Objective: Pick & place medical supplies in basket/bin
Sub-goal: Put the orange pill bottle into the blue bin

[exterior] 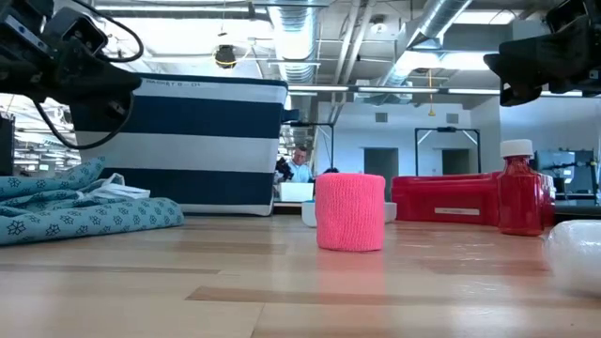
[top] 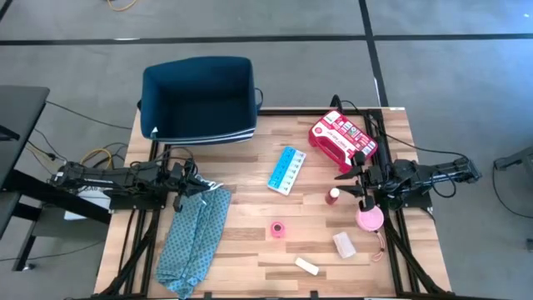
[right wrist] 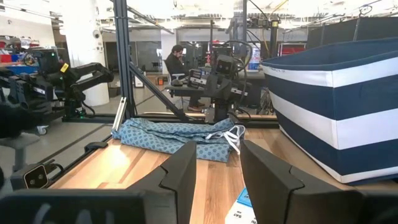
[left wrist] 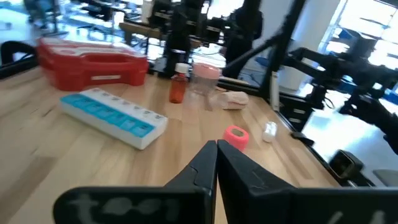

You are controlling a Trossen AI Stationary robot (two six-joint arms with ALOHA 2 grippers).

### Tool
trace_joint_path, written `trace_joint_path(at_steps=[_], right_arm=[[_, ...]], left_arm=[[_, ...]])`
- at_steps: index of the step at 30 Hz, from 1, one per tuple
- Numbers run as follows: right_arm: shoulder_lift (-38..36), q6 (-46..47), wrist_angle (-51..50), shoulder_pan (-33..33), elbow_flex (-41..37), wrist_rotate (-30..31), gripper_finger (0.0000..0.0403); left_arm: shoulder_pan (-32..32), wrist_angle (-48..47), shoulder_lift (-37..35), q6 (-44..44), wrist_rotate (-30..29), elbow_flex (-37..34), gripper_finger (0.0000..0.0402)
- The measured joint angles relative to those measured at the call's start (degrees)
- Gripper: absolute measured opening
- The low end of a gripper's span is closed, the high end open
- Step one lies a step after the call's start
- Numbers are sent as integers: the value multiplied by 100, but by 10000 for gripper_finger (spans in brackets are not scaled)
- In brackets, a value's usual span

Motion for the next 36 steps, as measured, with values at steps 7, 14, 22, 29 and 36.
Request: trace_joint_path(at_steps=[7,14,22,29,36], right_arm=[[0,-3,1,1,0,2,119],[0,-647,259,17,0,69,119],[0,-906,393,8,33,109,119],[0,-1022,642,4,85,788,119],[0,-810,882,-32,94,882,119]], left_arm=[[-2,18,0,-338,-15,1,0],[-2,362,2,-370,-78,1,1],[-9,1630,2,-243,13,8,38],[-11,1755,180,382,-722,179,85],[-9,1580,357,379,-1034,186,100]])
